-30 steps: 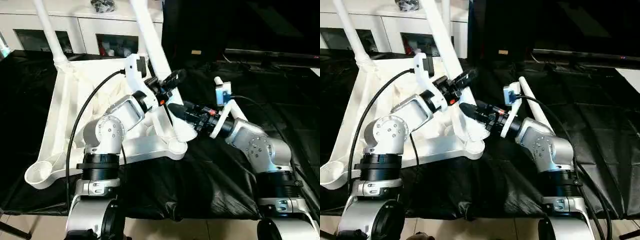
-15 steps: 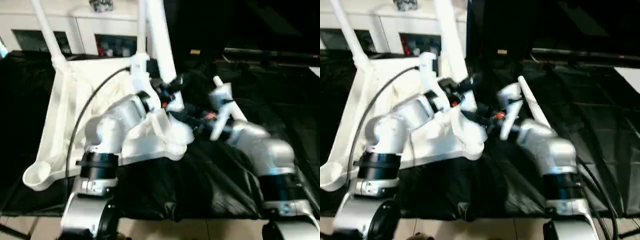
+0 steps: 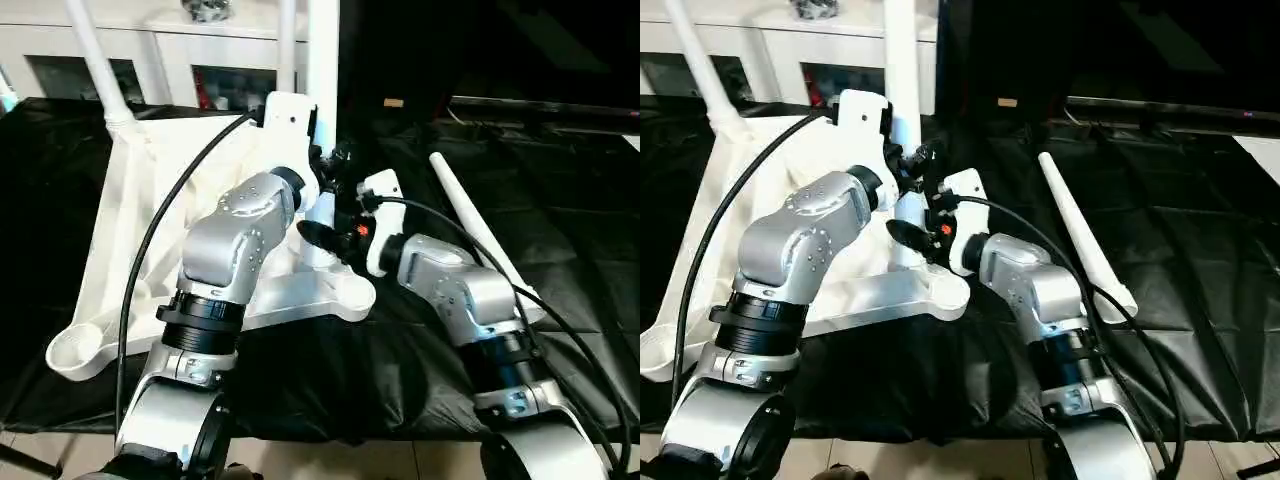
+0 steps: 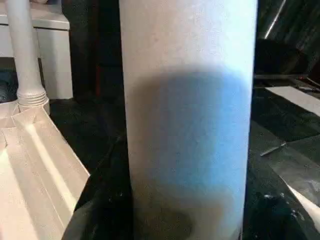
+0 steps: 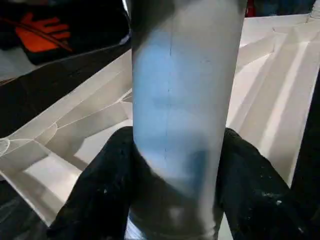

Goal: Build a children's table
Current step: Pick table leg

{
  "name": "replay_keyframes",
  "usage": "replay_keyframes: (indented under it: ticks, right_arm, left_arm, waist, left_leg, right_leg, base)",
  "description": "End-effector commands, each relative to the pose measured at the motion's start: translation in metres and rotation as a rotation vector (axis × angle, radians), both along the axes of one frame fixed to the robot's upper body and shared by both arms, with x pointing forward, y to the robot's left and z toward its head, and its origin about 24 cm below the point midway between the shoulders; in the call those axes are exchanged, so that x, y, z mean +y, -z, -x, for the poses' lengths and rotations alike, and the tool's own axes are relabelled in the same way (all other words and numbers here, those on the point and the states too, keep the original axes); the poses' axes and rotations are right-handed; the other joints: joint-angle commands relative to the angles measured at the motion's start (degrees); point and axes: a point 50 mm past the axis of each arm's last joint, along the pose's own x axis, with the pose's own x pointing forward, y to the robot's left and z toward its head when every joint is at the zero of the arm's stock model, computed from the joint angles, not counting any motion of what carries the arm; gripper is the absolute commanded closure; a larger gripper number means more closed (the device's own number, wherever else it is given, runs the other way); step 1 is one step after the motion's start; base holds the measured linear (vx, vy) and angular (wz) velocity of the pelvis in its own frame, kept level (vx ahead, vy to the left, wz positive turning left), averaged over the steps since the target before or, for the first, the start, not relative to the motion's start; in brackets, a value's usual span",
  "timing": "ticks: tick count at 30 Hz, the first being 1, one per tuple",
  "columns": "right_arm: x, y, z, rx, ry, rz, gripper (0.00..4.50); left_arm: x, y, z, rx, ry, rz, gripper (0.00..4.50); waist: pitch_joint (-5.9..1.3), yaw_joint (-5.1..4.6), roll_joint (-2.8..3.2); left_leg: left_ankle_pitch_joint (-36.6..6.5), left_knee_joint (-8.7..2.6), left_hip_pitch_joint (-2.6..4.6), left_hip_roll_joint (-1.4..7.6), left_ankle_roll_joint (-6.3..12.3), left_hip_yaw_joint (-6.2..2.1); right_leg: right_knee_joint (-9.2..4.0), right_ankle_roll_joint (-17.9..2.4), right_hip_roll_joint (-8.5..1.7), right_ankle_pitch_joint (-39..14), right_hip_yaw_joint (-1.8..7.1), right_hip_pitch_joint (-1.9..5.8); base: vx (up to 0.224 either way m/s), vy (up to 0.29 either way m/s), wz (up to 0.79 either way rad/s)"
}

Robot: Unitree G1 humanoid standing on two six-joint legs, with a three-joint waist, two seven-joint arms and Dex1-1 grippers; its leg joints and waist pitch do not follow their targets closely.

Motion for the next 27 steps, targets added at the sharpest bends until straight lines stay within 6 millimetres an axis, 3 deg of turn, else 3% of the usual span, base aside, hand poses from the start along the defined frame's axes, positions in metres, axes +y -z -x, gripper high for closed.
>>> replay_keyframes:
  ticks: [1,5,6,12,15,20,27]
  right_arm:
    - [-0.002,0.0,-0.003,-0.001,0.022,0.02,2.48]
    - [-0.001,0.001,-0.001,-0.002,0.003,0.015,2.53]
    - [-0.002,0.001,-0.001,-0.005,-0.004,0.014,2.53]
    - [-0.015,-0.005,0.008,-0.061,-0.122,-0.058,2.53]
    - [-0.025,-0.011,0.022,-0.081,-0.27,-0.152,2.54]
    - [-0.034,-0.014,0.035,-0.079,-0.41,-0.193,2.55]
    - [-0.044,-0.016,0.049,-0.046,-0.554,-0.223,2.56]
  left_arm:
    - [-0.005,-0.009,0.004,-0.051,0.008,0.006,2.56]
    - [-0.003,-0.008,0.003,-0.048,0.003,-0.001,2.57]
    - [-0.003,-0.008,0.004,-0.044,0.01,0.002,2.01]
    - [0.007,-0.009,0.004,-0.022,0.098,0.1,1.54]
    - [0.016,-0.015,0.008,-0.018,0.252,0.271,1.34]
    - [0.022,-0.019,0.019,-0.012,0.474,0.358,1.25]
    - [0.023,-0.019,0.039,-0.011,0.754,0.402,1.25]
  waist:
    - [-4.6,-0.12,-0.1]
    - [-4.57,-0.1,-0.02]
    - [-4.55,-0.13,-0.03]
    - [-4.5,0.25,0.16]
    - [-4.5,0.41,-0.03]
    - [-4.49,0.24,0.02]
    - [-4.24,0.26,0.47]
  left_leg:
    - [-12.06,-4.15,1.23,2.2,-1.19,-1.19]
    - [-12.51,-4.19,1.29,2.2,-1.23,-1.22]
    - [-12.66,-4.2,1.31,2.21,-1.27,-1.21]
    - [-13.7,-4.14,1.38,2.18,-1.03,-1.18]
    - [-13.14,-4.05,1.27,2.05,-0.17,-1.11]
    - [-12.61,-4.04,1.19,2.23,0.56,-1.17]
    - [-15.62,-4.26,1.7,2.36,-0.46,-1.2]
  right_leg:
    - [-4.08,-9.09,-2.89,-13.55,2.34,2.98]
    - [-4.17,-8.84,-2.89,-14.4,2.34,2.95]
    - [-4.22,-8.78,-2.9,-14.61,2.34,2.93]
    - [-4.39,-9.11,-2.96,-14.72,2.3,2.98]
    - [-4.3,-9.92,-3.01,-14.07,2.26,3.32]
    - [-4.02,-11.29,-2.95,-13.59,2.24,3.23]
    - [-4.42,-11.07,-2.88,-17.6,2.27,2.91]
  base:
    - [0.0,0.0,0.0]
    - [0.0,0.0,0.0]
    - [0.0,0.0,0.0]
    - [0.0,0.0,0.0]
    - [0.0,0.0,0.0]
    - [0.0,0.0,0.0]
    - [0.0,0.0,0.0]
